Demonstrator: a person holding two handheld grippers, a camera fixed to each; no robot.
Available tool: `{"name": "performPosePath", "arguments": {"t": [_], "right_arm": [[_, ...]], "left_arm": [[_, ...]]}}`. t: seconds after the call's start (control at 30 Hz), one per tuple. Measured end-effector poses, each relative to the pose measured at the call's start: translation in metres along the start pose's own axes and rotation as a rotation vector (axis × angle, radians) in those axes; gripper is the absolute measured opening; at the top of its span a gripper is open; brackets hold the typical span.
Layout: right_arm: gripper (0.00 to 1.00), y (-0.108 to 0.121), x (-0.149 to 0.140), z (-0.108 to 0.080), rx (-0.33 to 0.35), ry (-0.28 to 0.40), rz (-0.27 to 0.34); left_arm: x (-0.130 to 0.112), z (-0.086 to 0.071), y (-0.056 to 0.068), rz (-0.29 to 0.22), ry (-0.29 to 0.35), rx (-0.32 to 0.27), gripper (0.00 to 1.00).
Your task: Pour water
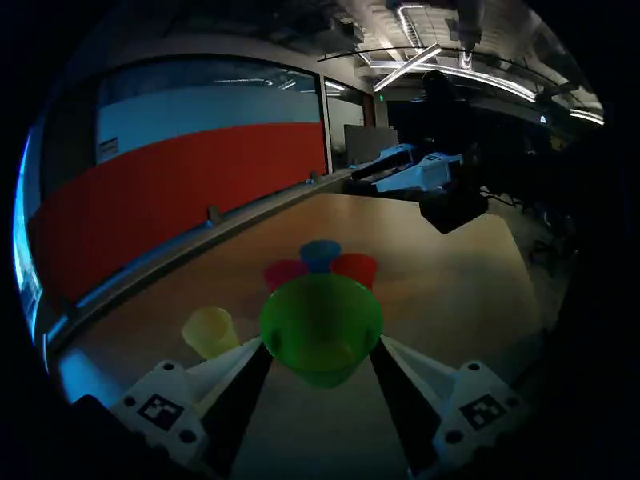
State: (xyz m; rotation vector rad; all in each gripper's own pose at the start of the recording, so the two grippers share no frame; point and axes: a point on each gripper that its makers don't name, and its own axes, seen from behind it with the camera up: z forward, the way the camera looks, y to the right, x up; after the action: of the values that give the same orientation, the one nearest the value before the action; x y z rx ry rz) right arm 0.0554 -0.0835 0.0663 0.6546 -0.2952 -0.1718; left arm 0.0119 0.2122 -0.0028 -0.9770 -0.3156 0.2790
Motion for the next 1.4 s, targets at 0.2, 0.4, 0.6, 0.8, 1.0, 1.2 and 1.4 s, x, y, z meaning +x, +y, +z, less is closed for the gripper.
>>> {"name": "performPosePath", "arguments": {"t": [0.2, 0.4, 0.6, 0.8, 1.0, 1.2, 1.4], "right_arm": [[0.99, 0.002, -0.001, 0.003, -0.001, -0.006, -0.003], [0.99, 0.003, -0.003, 0.006, -0.001, -0.011, 0.0], [0.99, 0.005, -0.003, 0.009, -0.001, -0.015, 0.002], [0.99, 0.007, -0.006, 0.012, -0.002, -0.022, 0.004], [0.99, 0.01, -0.013, 0.014, -0.003, -0.039, 0.002], [0.99, 0.011, -0.017, 0.018, 0.001, -0.049, 0.002], [0.99, 0.011, -0.023, 0.022, 0.007, -0.063, 0.0]], "left_arm": [[0.02, -0.006, -0.006, -0.009, 0.054, 0.021, 0.83], [0.034, -0.015, -0.01, -0.012, 0.093, 0.04, 0.83], [0.046, -0.021, -0.013, -0.006, 0.121, 0.056, 0.82], [0.055, -0.025, -0.014, -0.009, 0.143, 0.063, 0.82], [0.064, -0.03, -0.017, -0.02, 0.172, 0.072, 0.82], [0.07, -0.035, -0.022, -0.033, 0.195, 0.087, 0.83], [0.074, -0.036, -0.026, -0.035, 0.212, 0.102, 0.83]]}}
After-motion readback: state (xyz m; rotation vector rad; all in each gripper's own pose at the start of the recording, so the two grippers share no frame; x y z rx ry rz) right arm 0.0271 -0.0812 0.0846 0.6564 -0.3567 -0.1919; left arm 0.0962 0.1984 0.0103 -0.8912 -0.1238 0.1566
